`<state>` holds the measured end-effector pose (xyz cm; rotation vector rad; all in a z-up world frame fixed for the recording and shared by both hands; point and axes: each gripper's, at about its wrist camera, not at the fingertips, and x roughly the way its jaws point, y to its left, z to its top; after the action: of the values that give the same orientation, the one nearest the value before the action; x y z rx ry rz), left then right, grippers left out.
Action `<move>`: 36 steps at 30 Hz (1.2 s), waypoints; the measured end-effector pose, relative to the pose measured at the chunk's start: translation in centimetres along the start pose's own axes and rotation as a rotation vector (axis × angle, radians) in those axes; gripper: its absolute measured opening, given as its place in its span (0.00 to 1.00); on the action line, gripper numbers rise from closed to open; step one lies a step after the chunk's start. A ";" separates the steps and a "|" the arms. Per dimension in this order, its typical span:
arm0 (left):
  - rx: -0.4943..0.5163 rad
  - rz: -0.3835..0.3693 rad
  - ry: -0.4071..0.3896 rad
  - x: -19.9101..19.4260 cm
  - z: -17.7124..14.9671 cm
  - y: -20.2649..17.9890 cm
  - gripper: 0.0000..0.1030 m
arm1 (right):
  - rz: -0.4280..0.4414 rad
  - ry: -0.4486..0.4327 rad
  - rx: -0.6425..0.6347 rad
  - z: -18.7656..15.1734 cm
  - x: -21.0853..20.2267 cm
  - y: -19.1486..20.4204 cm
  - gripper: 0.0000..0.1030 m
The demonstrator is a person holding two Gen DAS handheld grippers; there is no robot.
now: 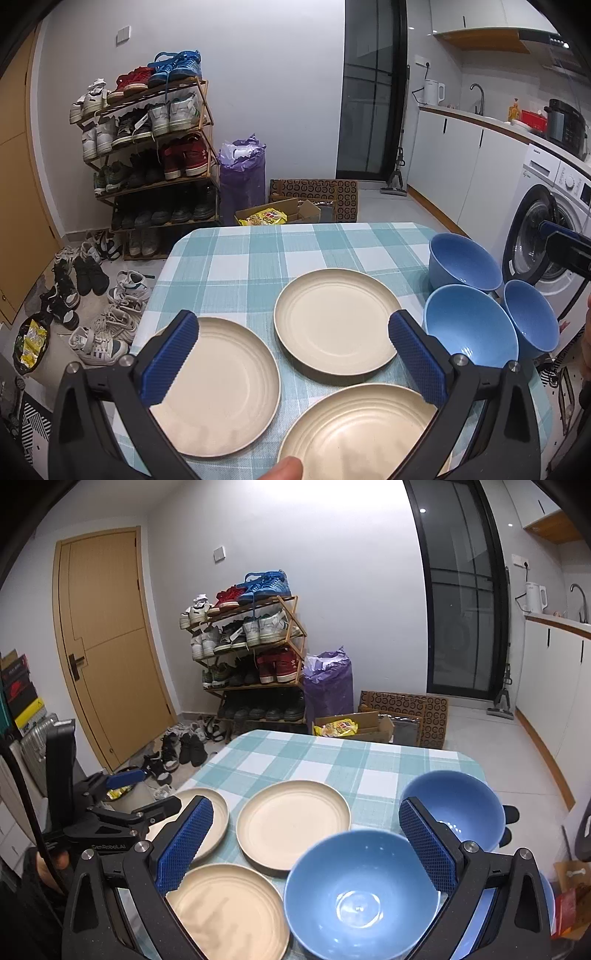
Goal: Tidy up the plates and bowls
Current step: 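Move both tools forward and down toward the largest cream plate's rim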
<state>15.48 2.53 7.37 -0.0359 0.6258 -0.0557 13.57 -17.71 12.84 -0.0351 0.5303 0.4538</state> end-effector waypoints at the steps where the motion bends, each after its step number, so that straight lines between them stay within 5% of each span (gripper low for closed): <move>1: 0.000 0.001 0.001 0.1 0.2 0.0 1.00 | -0.003 -0.001 -0.005 0.5 0.1 -0.2 1.00; 14: 0.004 -0.006 0.051 3.4 1.9 0.6 1.00 | -0.010 0.053 -0.002 3.7 3.4 -2.1 1.00; 36: 0.029 0.002 0.180 10.5 1.4 0.7 1.00 | 0.004 0.295 -0.005 2.4 14.0 -3.5 1.00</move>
<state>24.82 2.60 2.33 -0.0016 0.8050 -0.0664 26.93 -14.82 7.73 -0.1066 0.8187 0.4569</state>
